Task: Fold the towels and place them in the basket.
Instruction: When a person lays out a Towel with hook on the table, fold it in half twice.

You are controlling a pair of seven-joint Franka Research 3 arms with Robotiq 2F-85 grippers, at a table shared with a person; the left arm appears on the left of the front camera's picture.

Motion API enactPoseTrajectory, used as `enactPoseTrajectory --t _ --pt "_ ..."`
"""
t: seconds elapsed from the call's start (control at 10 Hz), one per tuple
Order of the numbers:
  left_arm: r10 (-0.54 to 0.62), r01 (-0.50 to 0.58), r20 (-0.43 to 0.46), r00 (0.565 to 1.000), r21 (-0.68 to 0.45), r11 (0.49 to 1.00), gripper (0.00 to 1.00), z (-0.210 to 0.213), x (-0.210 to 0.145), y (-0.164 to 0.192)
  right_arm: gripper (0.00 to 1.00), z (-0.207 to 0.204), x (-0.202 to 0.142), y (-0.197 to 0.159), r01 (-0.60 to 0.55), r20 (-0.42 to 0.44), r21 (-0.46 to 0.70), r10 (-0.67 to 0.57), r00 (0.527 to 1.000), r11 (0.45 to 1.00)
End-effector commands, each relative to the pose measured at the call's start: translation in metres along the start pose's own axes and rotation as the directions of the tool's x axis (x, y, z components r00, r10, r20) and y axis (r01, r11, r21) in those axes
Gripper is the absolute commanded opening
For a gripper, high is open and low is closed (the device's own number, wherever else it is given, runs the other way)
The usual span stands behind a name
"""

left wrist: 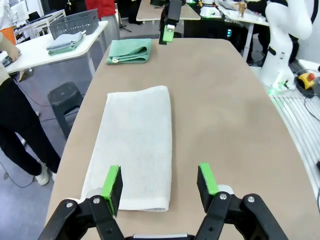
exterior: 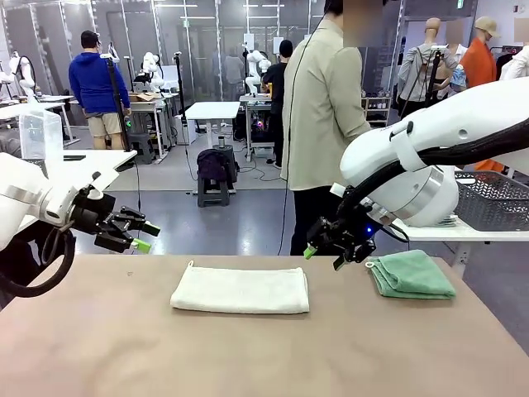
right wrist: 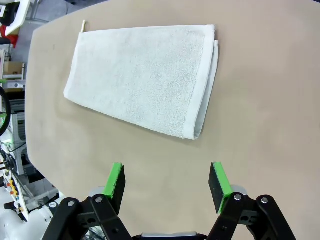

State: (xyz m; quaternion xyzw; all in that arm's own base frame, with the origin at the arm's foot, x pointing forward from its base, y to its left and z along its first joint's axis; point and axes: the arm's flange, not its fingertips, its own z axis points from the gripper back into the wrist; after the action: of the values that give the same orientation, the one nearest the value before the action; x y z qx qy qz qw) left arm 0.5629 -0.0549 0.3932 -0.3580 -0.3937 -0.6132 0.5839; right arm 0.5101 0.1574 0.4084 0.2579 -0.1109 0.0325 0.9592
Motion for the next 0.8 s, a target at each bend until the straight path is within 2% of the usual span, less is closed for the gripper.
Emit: enactPoseTrajectory --t 0.0,0.3,0.5,0.7 --pt "0.0 0.0 -0.002 1.0 0.004 1.0 0.76 0.001 0.0 -0.003 0.85 -0.009 0.003 0.009 0.032 -0.003 -0.039 -0.033 0.999 0.999" --pt "0.0 0.0 -0.002 1.0 0.004 1.0 0.76 0.001 0.0 -0.003 0.85 -0.049 0.018 0.035 0.136 0.011 -0.175 -0.136 0.991 0.975" --pt "0.0 0.0 -0.002 1.0 0.004 1.0 0.76 0.001 0.0 -0.003 0.85 -0.082 0.036 0.043 0.202 0.051 -0.255 -0.195 0.979 0.946" --pt "0.0 0.0 -0.002 1.0 0.004 1.0 0.76 0.001 0.0 -0.003 0.85 -0.11 0.047 0.044 0.221 0.054 -0.321 -0.216 0.975 0.921"
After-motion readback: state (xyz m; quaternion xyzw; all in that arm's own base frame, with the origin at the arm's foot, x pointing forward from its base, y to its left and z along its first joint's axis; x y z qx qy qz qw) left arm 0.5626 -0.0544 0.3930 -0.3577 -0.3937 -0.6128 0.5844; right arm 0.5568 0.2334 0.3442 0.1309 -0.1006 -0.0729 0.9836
